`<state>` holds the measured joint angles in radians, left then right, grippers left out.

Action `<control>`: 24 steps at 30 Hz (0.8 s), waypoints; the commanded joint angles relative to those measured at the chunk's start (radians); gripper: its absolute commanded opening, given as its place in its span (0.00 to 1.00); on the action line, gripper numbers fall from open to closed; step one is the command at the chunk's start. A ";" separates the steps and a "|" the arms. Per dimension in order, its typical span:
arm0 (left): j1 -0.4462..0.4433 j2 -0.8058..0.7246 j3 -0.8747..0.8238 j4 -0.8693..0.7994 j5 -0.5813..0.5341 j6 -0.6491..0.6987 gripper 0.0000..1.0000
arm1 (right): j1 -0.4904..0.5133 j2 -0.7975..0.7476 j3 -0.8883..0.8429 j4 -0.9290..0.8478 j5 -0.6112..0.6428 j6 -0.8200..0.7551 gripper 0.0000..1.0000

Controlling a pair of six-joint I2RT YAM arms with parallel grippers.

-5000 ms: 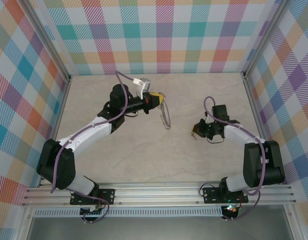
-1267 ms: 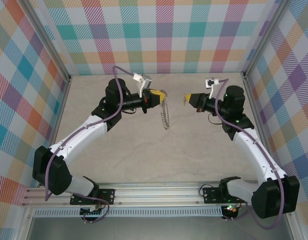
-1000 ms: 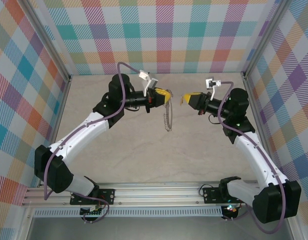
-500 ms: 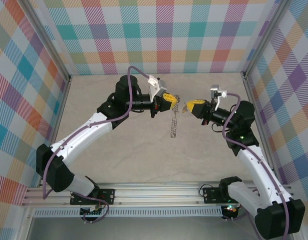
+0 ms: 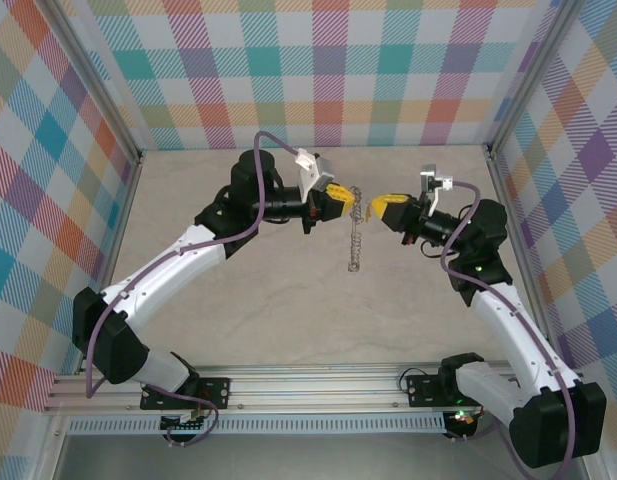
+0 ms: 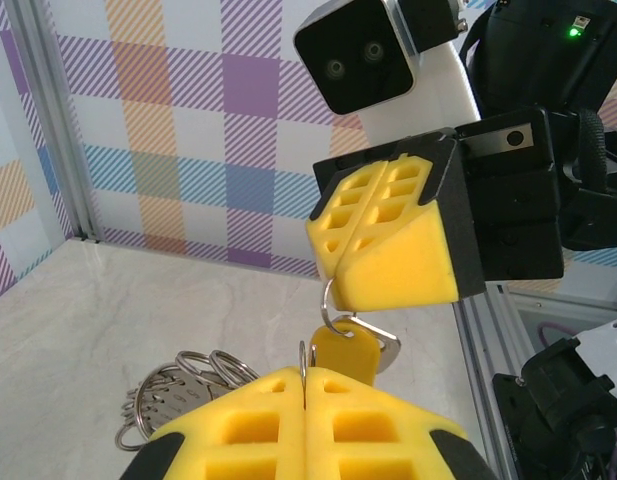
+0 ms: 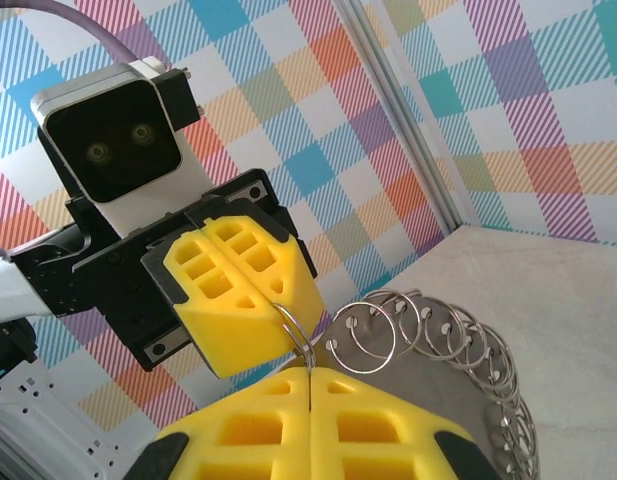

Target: Put the keys on the keyring

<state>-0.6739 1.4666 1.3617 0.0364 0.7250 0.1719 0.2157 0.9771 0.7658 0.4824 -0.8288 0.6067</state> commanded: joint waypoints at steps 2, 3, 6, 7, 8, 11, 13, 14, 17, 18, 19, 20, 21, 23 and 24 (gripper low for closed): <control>-0.012 0.012 0.015 0.060 0.036 -0.017 0.00 | 0.017 0.008 0.013 0.068 -0.020 0.010 0.00; -0.012 0.015 0.016 0.060 0.039 -0.017 0.00 | 0.022 0.012 0.016 0.067 -0.019 0.007 0.00; -0.011 0.018 0.020 0.060 0.045 -0.018 0.00 | 0.034 0.026 0.025 0.068 -0.018 0.004 0.00; -0.013 0.021 0.020 0.060 0.047 -0.019 0.00 | 0.037 0.030 0.027 0.070 -0.017 0.002 0.00; -0.013 0.023 0.020 0.060 0.048 -0.019 0.00 | 0.042 0.033 0.029 0.071 -0.015 0.001 0.00; -0.013 0.025 0.024 0.060 0.053 -0.021 0.00 | 0.050 0.044 0.039 0.068 -0.010 -0.005 0.00; -0.014 0.025 0.025 0.060 0.054 -0.024 0.00 | 0.053 0.050 0.045 0.071 -0.009 -0.007 0.00; -0.016 0.025 0.027 0.060 0.056 -0.023 0.00 | 0.053 0.053 0.045 0.067 -0.007 -0.010 0.00; -0.017 0.023 0.028 0.058 0.061 -0.022 0.00 | 0.053 0.059 0.046 0.066 0.004 -0.016 0.00; -0.019 0.021 0.028 0.056 0.062 -0.022 0.00 | 0.053 0.060 0.046 0.066 0.006 -0.016 0.00; -0.019 0.021 0.028 0.056 0.063 -0.021 0.00 | 0.053 0.060 0.046 0.061 0.012 -0.020 0.00; -0.021 0.018 0.027 0.055 0.063 -0.022 0.00 | 0.053 0.060 0.047 0.054 0.019 -0.028 0.00; -0.022 0.017 0.028 0.054 0.065 -0.021 0.00 | 0.053 0.059 0.048 0.046 0.025 -0.033 0.00; -0.025 0.015 0.028 0.054 0.067 -0.022 0.00 | 0.053 0.060 0.049 0.031 0.038 -0.046 0.00; -0.026 0.013 0.027 0.054 0.070 -0.021 0.00 | 0.053 0.061 0.049 0.029 0.043 -0.048 0.00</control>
<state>-0.6743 1.4971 1.3617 0.0364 0.7506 0.1532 0.2634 1.0355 0.7761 0.5034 -0.8173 0.5968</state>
